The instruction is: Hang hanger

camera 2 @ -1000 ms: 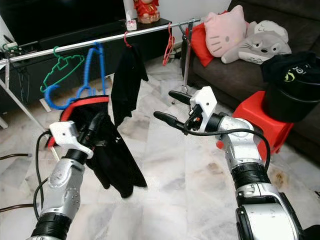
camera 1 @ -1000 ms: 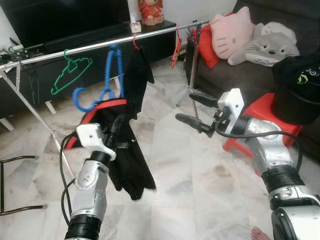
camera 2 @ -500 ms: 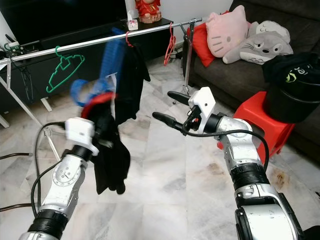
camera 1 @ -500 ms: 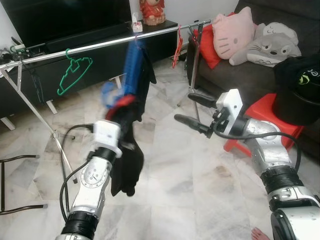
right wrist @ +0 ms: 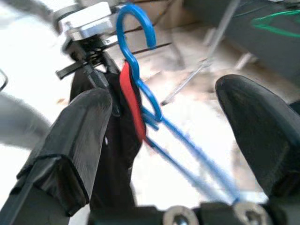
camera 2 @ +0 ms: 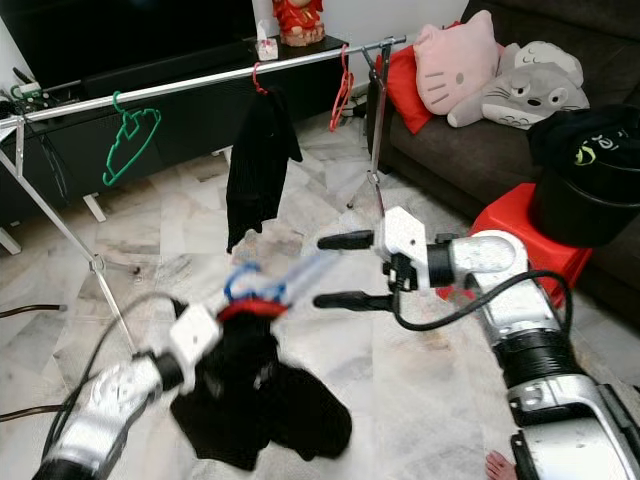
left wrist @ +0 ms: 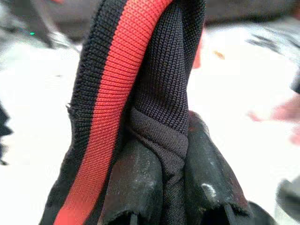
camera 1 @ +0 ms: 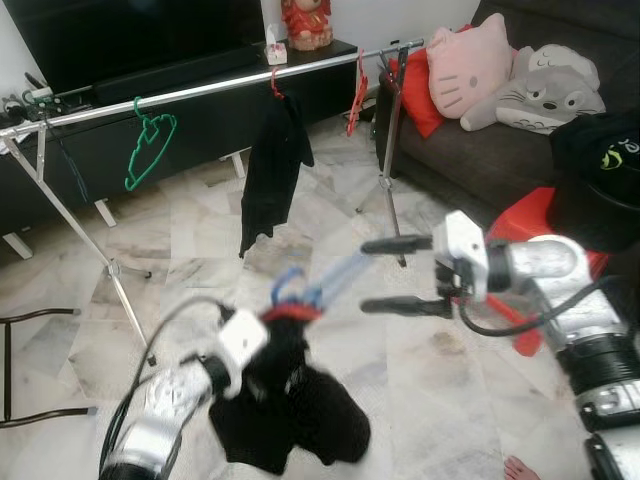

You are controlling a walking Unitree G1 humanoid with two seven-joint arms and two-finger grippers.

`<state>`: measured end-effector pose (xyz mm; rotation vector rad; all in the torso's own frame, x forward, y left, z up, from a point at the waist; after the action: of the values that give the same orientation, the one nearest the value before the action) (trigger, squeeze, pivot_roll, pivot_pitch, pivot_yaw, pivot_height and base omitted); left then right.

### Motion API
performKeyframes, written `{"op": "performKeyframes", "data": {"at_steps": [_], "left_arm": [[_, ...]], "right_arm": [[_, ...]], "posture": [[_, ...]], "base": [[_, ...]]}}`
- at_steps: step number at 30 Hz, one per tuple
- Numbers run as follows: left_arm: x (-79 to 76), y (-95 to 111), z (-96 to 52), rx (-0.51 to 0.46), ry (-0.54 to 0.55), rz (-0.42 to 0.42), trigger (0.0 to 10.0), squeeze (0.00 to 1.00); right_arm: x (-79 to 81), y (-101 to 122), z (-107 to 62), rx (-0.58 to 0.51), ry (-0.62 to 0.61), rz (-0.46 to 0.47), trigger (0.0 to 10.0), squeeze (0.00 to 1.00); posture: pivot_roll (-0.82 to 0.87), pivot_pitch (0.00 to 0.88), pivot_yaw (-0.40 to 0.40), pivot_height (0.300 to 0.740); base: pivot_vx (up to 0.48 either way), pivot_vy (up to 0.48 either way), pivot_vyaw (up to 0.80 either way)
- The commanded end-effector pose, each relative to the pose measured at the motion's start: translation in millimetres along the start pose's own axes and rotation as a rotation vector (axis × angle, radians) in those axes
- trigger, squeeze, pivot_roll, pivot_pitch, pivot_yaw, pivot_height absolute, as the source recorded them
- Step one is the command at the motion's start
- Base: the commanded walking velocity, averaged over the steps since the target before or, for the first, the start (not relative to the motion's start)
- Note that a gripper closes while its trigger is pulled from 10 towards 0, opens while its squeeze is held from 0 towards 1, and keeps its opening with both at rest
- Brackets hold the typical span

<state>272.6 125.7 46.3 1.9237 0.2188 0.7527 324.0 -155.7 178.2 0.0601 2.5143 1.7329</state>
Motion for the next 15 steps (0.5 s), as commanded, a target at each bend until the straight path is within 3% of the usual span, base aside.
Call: {"op": "performKeyframes", "data": {"at_steps": [1, 7, 15], "left_arm": [[4.9, 10, -3.4, -0.026, -0.033, 0.052, 10.0, 0.00], [3.6, 21, -9.7, -0.046, -0.162, 0.055, 10.0, 0.00], [-2.1, 36, -16.3, -0.051, -0.331, 0.095, 10.0, 0.00]], "right_arm": [[7.9, 1, 1.4, 0.053, 0.084, -0.026, 10.0, 0.00], [18.3, -13, 5.2, 0.160, 0.202, 0.021, 10.0, 0.00], [23.7, -38, 16.5, 0.304, 0.269, 0.053, 10.0, 0.00]], "posture": [[-0.19, 0.000, 0.051, 0.732], [-0.19, 0.000, 0.045, 0.732], [-0.18, 0.000, 0.052, 0.732]], "base": [[0.000, 0.000, 0.00], [0.000, 0.000, 0.00], [0.000, 0.000, 0.00]]}}
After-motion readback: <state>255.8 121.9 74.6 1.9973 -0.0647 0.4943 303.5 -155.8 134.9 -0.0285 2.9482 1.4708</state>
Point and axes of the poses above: a point about 5 cm out from each wrist's last joint towards the gripper, its own z axis pointing out of the wrist towards the gripper, its own y axis along the axis of the wrist's last joint, x = y × z, the point moved 2 cm from there along z, pointing out of the wrist towards the gripper, and after that the axes turned 11 degrees about z, right-handed, at the moved point
